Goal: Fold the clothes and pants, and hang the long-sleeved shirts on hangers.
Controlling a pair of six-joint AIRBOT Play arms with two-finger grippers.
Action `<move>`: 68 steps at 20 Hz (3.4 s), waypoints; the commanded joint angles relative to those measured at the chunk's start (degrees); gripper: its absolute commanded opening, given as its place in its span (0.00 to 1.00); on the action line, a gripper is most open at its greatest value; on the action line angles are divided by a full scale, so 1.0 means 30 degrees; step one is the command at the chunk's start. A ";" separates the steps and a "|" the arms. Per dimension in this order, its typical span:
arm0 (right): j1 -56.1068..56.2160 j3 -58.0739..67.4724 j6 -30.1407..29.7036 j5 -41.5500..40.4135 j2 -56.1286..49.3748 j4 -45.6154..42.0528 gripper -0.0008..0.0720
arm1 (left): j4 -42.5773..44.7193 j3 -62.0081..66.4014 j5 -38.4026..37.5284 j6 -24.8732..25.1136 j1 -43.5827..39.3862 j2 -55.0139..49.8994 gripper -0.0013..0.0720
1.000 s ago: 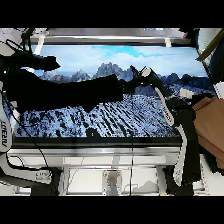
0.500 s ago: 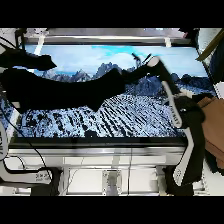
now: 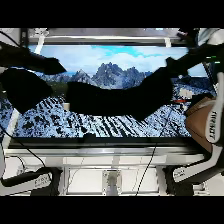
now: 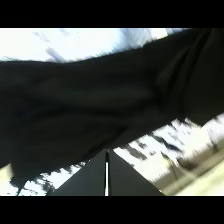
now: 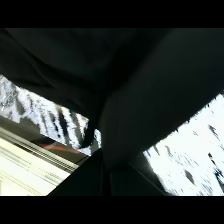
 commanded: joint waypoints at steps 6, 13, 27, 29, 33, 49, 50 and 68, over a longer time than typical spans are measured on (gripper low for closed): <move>0.1341 -0.0721 0.0699 -0.4590 0.1005 -0.0211 0.02 | 0.0729 -0.7395 1.0120 -0.0102 -0.7970 -0.2419 0.04; 0.7643 -0.0721 0.2033 -0.5705 -0.2324 -0.1894 0.02 | -0.1829 -0.7380 1.6691 -0.0087 -1.0513 -0.6455 0.04; 1.6356 -0.0707 0.4109 -1.7376 -0.7970 -0.1836 0.05 | -0.0080 -0.7380 0.8021 0.0007 0.3767 -0.0415 0.04; 1.6662 -0.0699 0.4109 -1.7311 -0.7949 -0.1537 0.70 | -0.0080 -0.7380 0.7548 0.0204 0.3942 -0.0219 0.04; 1.5722 0.0648 0.3279 -1.1067 -0.7453 -0.4036 0.84 | -0.0073 -0.7380 0.6929 0.0503 0.3949 0.0007 0.04; 0.5166 -1.2269 0.0408 -1.4535 -0.1268 0.0087 0.83 | -0.0087 -0.7380 0.6652 0.0488 0.3927 0.0903 0.04; 0.5166 -1.2393 0.0437 -1.5176 -0.1501 0.0350 0.84 | -0.0087 -0.7380 0.6659 0.0488 0.3927 0.0903 0.04; 0.6615 -1.2371 -0.4073 -1.2546 -0.4568 0.6776 0.44 | -0.0976 -0.7380 0.6659 0.0488 0.3927 0.0903 0.04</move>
